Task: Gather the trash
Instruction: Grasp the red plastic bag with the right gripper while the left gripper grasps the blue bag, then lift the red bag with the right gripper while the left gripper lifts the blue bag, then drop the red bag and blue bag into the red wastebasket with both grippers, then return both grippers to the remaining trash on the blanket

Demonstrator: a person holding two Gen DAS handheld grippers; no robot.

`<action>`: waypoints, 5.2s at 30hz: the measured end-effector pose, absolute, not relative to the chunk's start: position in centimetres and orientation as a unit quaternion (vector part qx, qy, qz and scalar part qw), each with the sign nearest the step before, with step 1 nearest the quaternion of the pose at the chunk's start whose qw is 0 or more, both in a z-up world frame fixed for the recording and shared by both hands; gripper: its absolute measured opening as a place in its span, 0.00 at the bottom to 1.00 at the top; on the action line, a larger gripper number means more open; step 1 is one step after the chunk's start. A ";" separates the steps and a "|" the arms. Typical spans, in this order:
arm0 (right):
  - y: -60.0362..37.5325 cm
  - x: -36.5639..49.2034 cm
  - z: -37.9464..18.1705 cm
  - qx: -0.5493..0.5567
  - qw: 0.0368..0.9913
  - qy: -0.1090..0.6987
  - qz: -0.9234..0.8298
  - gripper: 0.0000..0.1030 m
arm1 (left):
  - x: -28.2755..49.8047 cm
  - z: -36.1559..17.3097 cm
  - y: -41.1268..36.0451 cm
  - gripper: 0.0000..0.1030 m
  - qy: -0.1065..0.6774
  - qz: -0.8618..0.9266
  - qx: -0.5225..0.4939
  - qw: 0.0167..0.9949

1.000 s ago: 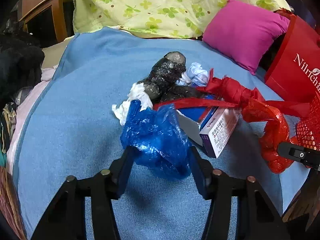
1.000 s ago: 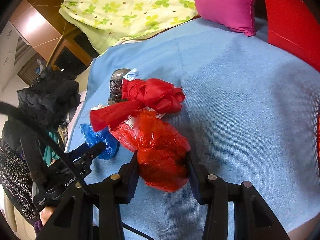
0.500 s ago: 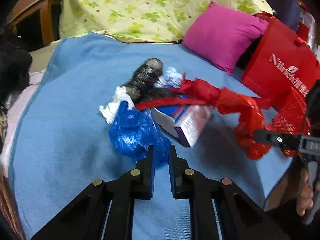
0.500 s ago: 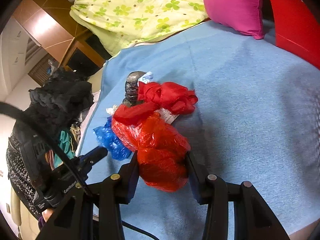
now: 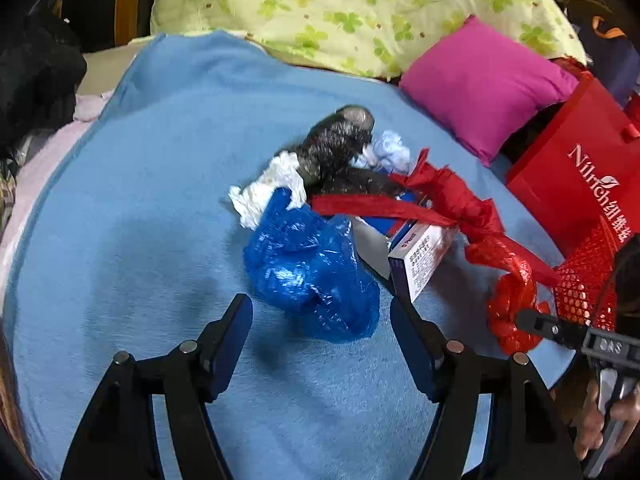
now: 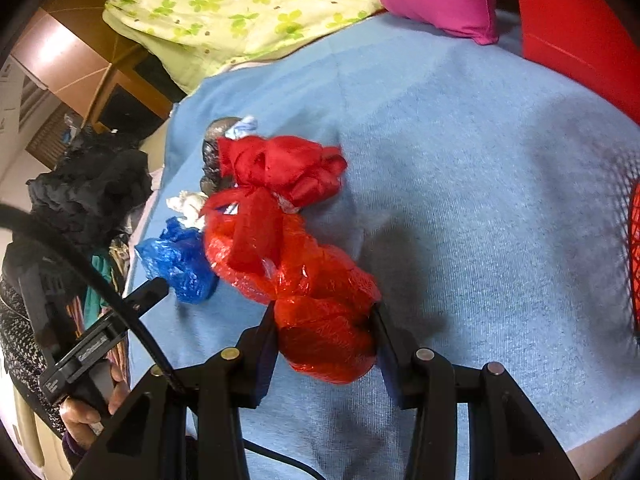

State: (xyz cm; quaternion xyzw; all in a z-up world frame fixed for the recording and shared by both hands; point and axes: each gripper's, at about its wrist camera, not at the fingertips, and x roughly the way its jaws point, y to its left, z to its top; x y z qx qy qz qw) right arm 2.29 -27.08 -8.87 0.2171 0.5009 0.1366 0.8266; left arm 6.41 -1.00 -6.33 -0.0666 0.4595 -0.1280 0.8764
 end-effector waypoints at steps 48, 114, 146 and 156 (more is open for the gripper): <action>-27.4 1.7 -9.5 0.201 0.827 0.510 0.123 0.49 | 6.5 -7.6 -2.6 0.66 0.473 -0.120 -0.032 0.873; -36.5 -4.7 -1.3 0.267 0.918 0.278 0.094 0.49 | -0.6 -2.2 -16.8 0.56 0.341 -0.158 0.159 0.913; -55.2 -17.4 -0.9 0.421 0.899 0.084 -0.088 0.61 | -1.4 5.9 -37.7 0.59 0.331 -0.402 0.093 0.849; -54.6 -17.0 -0.5 0.418 0.902 0.082 -0.070 0.65 | -1.4 5.1 -36.1 0.65 0.327 -0.389 0.100 0.856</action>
